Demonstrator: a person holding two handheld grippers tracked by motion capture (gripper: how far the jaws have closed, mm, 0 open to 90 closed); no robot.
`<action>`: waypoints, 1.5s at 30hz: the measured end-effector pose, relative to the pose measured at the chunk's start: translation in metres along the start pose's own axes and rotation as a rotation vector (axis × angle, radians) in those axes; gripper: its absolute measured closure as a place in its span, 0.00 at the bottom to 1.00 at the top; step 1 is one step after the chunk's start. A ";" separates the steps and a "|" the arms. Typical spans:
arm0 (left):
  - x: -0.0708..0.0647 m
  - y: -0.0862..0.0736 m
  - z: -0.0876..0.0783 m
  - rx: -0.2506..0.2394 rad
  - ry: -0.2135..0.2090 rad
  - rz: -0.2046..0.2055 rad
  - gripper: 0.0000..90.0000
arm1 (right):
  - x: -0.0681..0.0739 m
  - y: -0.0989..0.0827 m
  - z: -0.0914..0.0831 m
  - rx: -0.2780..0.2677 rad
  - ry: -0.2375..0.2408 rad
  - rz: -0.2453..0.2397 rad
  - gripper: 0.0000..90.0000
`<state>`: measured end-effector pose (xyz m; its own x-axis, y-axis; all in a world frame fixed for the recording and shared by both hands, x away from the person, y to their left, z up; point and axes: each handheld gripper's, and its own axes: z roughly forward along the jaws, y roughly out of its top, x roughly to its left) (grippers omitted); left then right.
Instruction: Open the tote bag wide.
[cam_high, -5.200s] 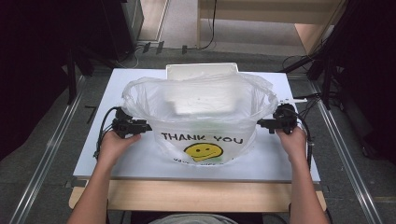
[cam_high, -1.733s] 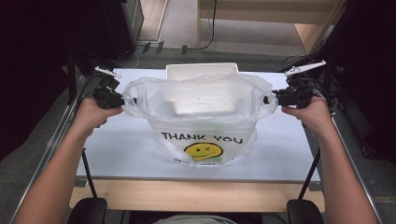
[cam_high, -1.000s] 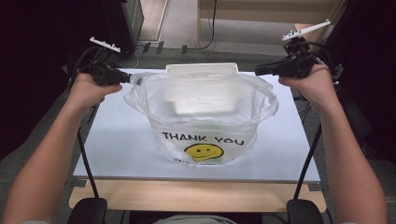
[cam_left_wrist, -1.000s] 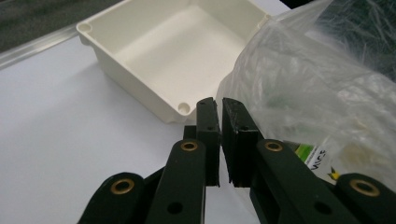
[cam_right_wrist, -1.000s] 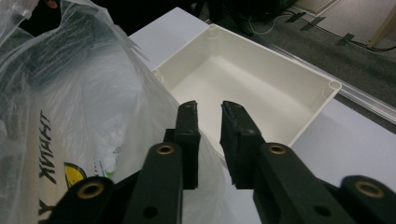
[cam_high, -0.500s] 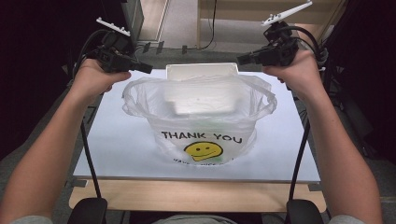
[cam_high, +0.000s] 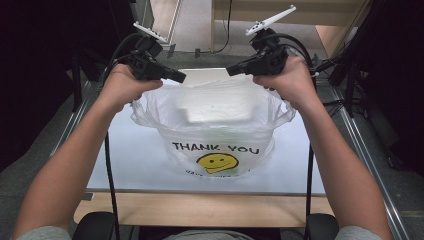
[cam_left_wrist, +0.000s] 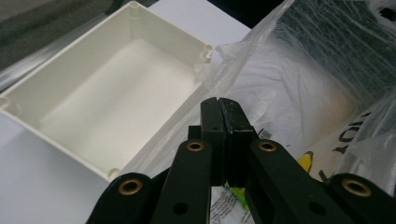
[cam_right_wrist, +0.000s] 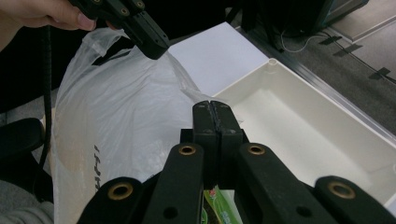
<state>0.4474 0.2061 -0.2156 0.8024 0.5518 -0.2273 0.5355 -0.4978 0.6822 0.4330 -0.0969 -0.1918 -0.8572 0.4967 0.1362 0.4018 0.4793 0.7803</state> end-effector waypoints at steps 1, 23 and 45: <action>-0.001 0.000 0.003 0.003 -0.004 -0.003 1.00 | 0.001 0.000 0.003 0.011 0.004 0.002 1.00; -0.003 -0.025 0.056 0.071 -0.018 -0.030 1.00 | -0.010 -0.055 0.049 0.139 0.015 0.065 1.00; 0.004 -0.064 0.090 0.114 -0.027 -0.066 0.99 | -0.024 -0.108 0.071 0.144 0.025 0.133 1.00</action>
<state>0.4403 0.1801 -0.3223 0.7707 0.5682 -0.2885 0.6124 -0.5352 0.5819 0.4331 -0.1090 -0.3226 -0.8003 0.5453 0.2491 0.5526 0.5098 0.6594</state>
